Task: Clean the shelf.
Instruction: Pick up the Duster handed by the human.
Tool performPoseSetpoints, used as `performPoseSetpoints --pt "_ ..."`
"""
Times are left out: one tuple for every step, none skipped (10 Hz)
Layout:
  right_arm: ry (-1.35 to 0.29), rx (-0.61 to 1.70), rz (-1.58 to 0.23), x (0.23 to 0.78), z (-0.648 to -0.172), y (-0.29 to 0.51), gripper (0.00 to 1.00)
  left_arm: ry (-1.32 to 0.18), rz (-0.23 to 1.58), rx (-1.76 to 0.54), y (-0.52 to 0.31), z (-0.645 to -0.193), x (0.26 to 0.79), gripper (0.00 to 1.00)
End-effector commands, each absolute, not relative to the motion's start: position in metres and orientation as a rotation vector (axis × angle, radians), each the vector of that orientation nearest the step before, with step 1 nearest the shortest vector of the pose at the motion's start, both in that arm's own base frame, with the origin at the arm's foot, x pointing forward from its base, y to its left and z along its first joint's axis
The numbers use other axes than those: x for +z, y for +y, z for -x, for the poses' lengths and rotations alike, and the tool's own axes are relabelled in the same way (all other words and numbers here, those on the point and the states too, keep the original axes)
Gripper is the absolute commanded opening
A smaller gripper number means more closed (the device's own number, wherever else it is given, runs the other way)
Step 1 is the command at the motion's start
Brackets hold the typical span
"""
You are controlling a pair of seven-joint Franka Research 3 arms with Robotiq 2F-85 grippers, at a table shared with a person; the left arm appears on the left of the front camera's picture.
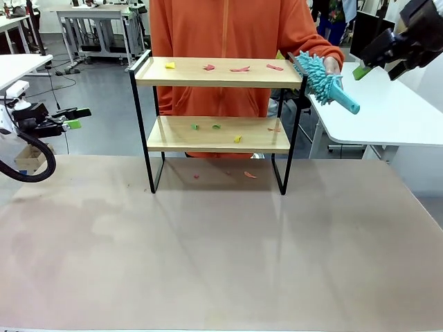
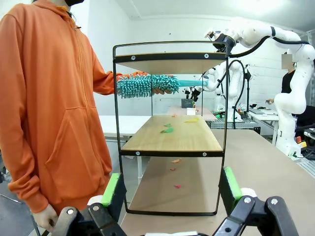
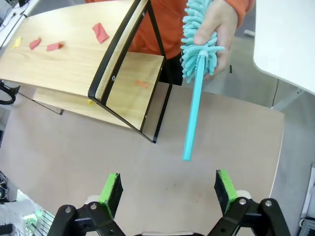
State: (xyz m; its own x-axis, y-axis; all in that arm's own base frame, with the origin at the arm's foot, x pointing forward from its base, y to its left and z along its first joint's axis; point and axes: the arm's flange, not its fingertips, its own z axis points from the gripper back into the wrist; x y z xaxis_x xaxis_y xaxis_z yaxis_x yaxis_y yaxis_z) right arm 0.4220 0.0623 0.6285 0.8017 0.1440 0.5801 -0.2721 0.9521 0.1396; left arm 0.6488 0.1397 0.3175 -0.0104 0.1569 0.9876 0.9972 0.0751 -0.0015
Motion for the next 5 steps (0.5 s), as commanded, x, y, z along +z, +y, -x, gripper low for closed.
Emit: performPoseSetpoints --pt "-0.627 0.145 -0.234 0.621 -0.436 0.082 1.0 -1.363 1.261 -1.095 0.14 -0.648 0.32 1.0" --pt "-0.621 0.147 -0.221 0.616 -0.441 0.091 1.0 -1.363 1.261 -1.095 0.14 -0.648 0.32 1.0" --pt "-0.614 0.138 -0.191 0.608 -0.446 0.098 1.0 -1.363 1.261 -1.095 0.14 -0.648 0.32 1.0" --pt "-0.602 0.14 -0.18 0.6 -0.449 0.102 1.0 -1.363 1.261 -1.095 0.14 -0.648 0.32 1.0" --pt "-0.608 0.141 -0.157 0.595 -0.452 0.103 1.0 -1.363 1.261 -1.095 0.14 -0.648 0.32 1.0"
